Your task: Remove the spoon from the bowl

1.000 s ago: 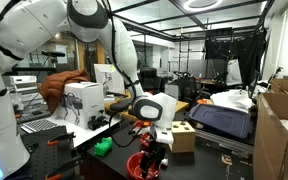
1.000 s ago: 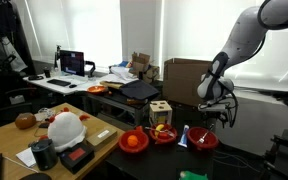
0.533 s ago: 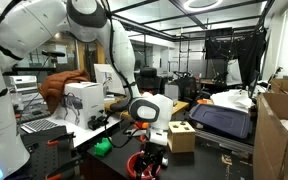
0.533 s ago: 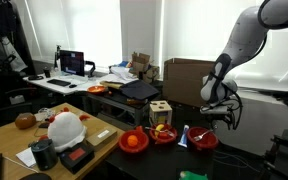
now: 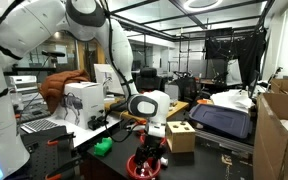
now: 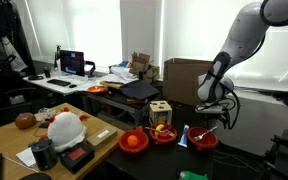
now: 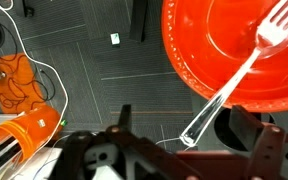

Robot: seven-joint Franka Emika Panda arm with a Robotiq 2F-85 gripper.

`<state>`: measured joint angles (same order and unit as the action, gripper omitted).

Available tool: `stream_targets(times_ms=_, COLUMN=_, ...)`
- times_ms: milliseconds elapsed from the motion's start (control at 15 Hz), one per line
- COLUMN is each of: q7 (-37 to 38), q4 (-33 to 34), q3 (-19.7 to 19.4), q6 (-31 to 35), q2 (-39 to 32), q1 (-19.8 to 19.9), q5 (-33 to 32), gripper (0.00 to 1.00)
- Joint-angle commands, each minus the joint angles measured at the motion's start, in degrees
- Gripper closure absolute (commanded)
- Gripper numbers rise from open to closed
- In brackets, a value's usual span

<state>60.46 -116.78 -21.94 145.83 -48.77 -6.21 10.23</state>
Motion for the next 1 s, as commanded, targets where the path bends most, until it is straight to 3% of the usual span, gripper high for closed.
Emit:
stream_targets(times_ms=0, q7=3.7, q4=-0.9, q3=0.5, q6=-1.9, q2=1.8, q1=0.4, q5=-1.1, gripper=0.0)
stream_targets(times_ms=933, q7=18.9, q4=1.4, q3=2.9, q6=-6.3, q2=-0.3, q1=4.5, q5=0.6, gripper=0.0)
